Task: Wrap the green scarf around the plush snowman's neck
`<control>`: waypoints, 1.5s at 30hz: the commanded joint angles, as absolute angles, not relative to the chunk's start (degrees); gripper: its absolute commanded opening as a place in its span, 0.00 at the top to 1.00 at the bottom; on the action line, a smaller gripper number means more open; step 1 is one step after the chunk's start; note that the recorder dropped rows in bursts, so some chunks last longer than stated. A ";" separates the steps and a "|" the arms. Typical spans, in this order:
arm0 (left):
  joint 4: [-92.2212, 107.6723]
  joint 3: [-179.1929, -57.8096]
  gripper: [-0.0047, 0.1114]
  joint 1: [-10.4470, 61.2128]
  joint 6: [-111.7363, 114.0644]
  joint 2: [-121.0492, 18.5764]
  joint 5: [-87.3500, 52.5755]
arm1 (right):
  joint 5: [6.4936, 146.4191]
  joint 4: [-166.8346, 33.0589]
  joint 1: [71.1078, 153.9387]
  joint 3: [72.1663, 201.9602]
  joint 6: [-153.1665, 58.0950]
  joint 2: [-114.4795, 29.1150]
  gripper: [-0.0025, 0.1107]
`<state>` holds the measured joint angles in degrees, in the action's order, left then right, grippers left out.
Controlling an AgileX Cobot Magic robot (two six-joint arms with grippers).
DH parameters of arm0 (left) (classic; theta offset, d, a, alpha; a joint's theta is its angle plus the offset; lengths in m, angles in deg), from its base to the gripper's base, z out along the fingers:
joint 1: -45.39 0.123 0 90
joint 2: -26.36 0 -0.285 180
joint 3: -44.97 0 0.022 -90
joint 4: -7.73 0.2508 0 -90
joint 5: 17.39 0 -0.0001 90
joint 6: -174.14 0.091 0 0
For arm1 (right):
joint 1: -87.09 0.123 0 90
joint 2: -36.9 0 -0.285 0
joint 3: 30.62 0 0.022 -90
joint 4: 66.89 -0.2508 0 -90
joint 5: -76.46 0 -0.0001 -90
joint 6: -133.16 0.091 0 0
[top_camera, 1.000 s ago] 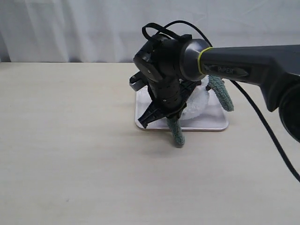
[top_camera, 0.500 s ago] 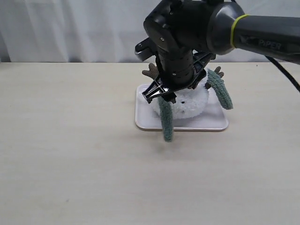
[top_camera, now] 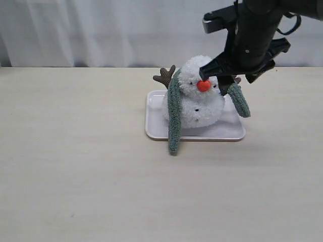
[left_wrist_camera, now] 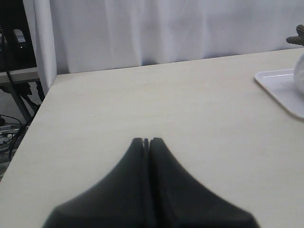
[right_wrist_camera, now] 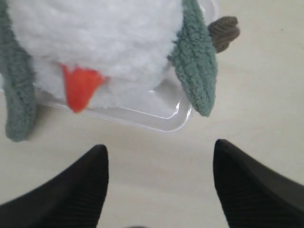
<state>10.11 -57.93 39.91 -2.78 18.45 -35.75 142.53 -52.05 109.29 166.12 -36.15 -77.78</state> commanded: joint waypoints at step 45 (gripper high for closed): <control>10.02 -57.81 0.96 39.98 -2.95 18.58 -35.05 | 92.58 -49.96 98.27 135.15 -47.45 -77.24 0.40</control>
